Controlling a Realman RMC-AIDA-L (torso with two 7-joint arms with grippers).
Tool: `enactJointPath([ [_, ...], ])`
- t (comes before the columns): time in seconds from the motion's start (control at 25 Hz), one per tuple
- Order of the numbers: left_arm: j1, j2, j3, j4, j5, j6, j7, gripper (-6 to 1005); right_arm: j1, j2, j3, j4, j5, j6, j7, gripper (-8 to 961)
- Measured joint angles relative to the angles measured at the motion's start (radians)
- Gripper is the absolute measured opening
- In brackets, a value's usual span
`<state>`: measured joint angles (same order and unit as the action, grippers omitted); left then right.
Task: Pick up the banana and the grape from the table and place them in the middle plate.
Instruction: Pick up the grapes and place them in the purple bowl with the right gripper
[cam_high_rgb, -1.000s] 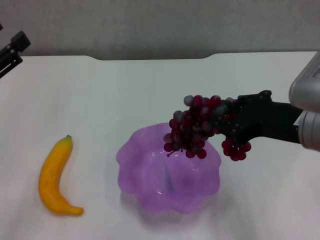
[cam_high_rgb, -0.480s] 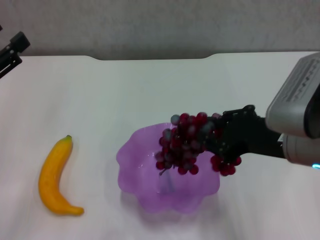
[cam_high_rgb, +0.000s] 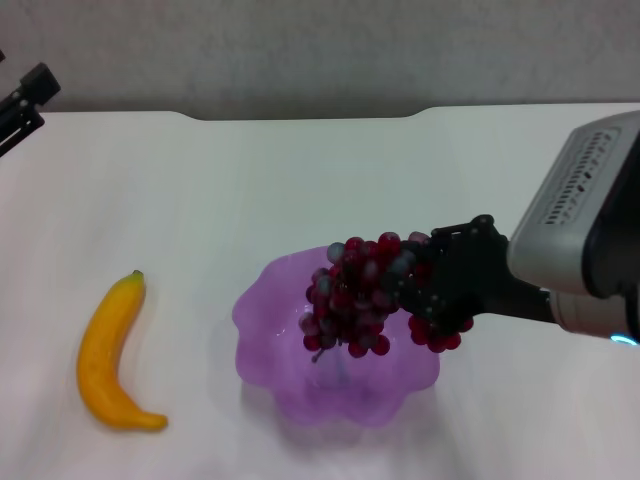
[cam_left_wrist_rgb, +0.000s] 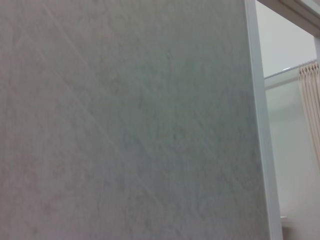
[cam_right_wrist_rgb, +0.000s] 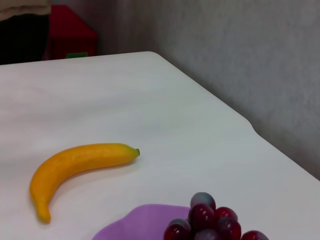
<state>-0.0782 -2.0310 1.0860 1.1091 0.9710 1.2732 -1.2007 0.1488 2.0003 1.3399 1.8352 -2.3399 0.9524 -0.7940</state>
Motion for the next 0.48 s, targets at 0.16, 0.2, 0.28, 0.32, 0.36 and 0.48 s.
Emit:
enactJointPath([
  [0.16,0.000,0.000,0.000,0.000,0.000,0.000,0.000,755,0.050,0.001,-0.005,-0.037,-0.004,-0.006,-0.003,330],
  [0.2,0.000,0.000,0.000,0.000,0.000,0.000,0.000,755,0.062,0.001,-0.007,-0.050,-0.003,-0.009,-0.003,330],
  [0.28,-0.002,0.000,0.001,0.000,0.000,0.000,0.000,755,0.087,0.002,-0.009,-0.076,-0.003,-0.015,-0.005,329],
  [0.32,-0.002,0.000,0.001,0.000,0.000,0.000,0.000,755,0.098,0.002,-0.009,-0.087,-0.003,-0.019,-0.006,329],
  [0.36,-0.002,0.000,0.001,0.000,0.000,0.000,0.000,755,0.105,0.002,-0.009,-0.096,-0.003,-0.023,-0.007,329],
  [0.48,-0.001,0.000,0.002,0.000,0.000,0.000,0.000,755,0.124,0.002,-0.007,-0.123,0.001,-0.037,-0.012,329],
])
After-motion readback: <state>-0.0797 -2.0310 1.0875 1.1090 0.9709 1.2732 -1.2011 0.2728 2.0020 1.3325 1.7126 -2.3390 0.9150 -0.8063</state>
